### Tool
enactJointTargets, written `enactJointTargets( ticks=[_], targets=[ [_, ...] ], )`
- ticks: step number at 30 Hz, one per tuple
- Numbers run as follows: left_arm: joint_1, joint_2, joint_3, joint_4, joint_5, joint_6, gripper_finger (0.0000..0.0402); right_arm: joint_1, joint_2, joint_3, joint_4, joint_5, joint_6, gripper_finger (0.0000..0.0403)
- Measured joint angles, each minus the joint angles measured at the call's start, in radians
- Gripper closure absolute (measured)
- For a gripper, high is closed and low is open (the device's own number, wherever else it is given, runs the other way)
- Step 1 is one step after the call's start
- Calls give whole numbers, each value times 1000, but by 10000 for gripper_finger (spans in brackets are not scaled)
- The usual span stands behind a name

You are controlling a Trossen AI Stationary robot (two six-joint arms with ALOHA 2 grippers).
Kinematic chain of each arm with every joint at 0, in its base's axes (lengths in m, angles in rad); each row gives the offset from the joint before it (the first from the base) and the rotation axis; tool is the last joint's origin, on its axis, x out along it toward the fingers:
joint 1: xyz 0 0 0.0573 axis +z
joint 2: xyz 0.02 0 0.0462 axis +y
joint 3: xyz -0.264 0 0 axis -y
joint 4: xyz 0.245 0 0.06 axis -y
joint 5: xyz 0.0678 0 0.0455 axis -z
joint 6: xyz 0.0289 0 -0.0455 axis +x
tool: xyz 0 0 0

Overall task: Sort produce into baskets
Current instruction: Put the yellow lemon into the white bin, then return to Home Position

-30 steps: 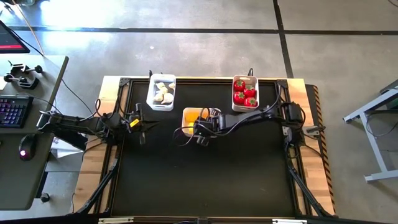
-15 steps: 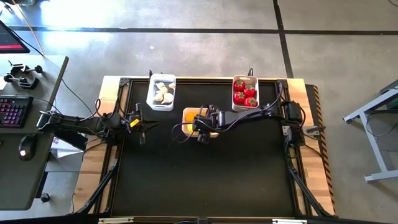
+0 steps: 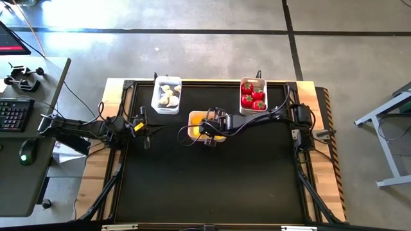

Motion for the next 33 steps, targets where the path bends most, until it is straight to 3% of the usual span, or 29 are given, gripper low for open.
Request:
enactJointTargets(
  ticks=[2,4,7,12,20,28,33],
  targets=[
    [0,0,0,1,0,0,392,-7,0,-16,37,-8,-12,388],
    [0,0,0,1,1,-6,392,-9,0,-22,52,3,-12,378],
    [0,0,0,3,6,-3,392,6,-20,-24,48,72,-37,381],
    [-1,-27,0,-1,24,1,392,29,-112,-87,158,94,-80,398],
    [0,-116,-20,-4,69,2,392,11,-327,-429,569,-105,-227,402],
    [7,-241,-69,2,74,28,392,5,-624,-776,832,-207,-273,403],
    [7,-327,-69,-86,77,27,392,-44,-812,-991,966,-312,-274,403]
  ],
)
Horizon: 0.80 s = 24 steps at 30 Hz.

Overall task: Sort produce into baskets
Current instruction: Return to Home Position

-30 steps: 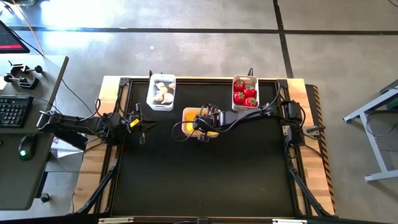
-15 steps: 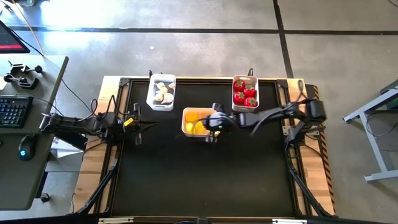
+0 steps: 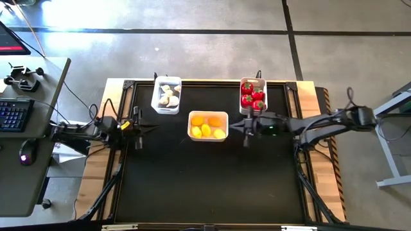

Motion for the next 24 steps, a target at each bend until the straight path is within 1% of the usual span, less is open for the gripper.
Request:
enactJointTargets(
  ticks=[2,5,7,8,17,21,24],
  targets=[
    [0,-25,-1,-18,0,-2,392,-13,-68,-66,29,-22,0,403],
    [0,-22,-23,8,-1,-7,392,-31,-165,-134,38,-22,-8,403],
    [0,-23,-59,53,-2,-8,392,-46,-228,-174,51,-21,-17,403],
    [0,-22,-64,40,-12,-8,392,-51,-257,-197,66,-21,-20,403],
    [1,-22,-62,45,-24,-31,392,-117,-490,-418,224,-78,-8,403],
    [1,-22,-62,34,-39,-35,392,-144,-592,-433,155,-130,1,403],
    [1,-22,-62,36,-51,-36,392,-163,-653,-433,113,-192,0,403]
  ],
)
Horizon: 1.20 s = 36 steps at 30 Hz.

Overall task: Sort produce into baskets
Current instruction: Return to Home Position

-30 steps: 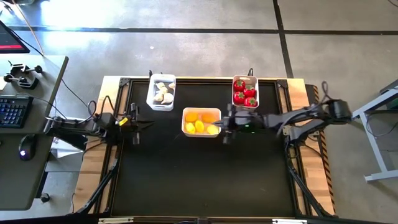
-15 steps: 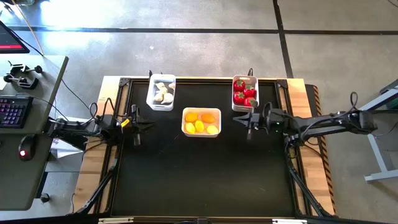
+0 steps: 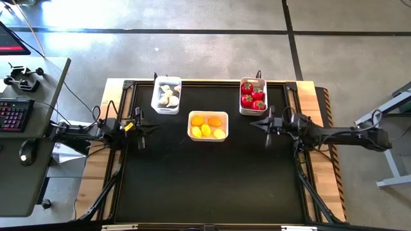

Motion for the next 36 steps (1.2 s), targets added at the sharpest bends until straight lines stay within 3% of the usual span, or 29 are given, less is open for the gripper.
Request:
enactJointTargets(
  ticks=[8,13,19,26,31,36],
  targets=[
    [0,0,0,0,-7,7,392,-37,-194,0,-161,-5,-2,403],
    [0,0,0,-1,-89,11,392,-30,-323,0,-275,100,2,403],
    [0,0,0,-15,-96,14,392,-10,-417,0,-351,222,-19,403],
    [0,0,0,-13,-95,31,392,-10,-535,0,-412,186,-11,403],
    [0,0,0,-11,-100,46,392,-10,-537,0,-423,217,-15,403],
    [1,0,0,-8,-178,26,392,-10,-533,0,-441,346,-8,403]
  ],
)
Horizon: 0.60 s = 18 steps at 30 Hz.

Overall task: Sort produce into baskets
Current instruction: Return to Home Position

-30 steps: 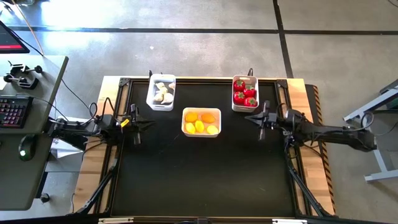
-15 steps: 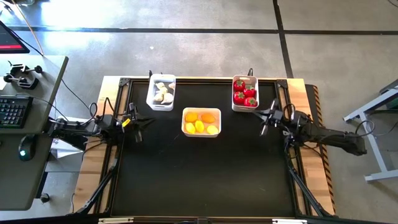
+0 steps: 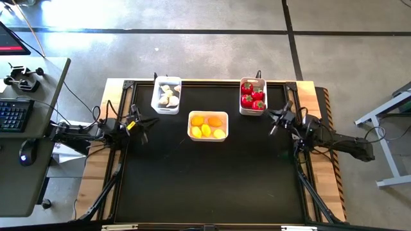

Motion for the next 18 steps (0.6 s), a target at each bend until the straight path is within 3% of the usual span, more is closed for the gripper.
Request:
enactJointTargets(
  ticks=[4,18],
  targets=[
    [7,8,0,1,-38,-40,392,-1,2,0,-23,97,-7,403],
    [7,16,0,3,-32,-32,392,-1,2,0,-22,95,-18,403]
  ],
)
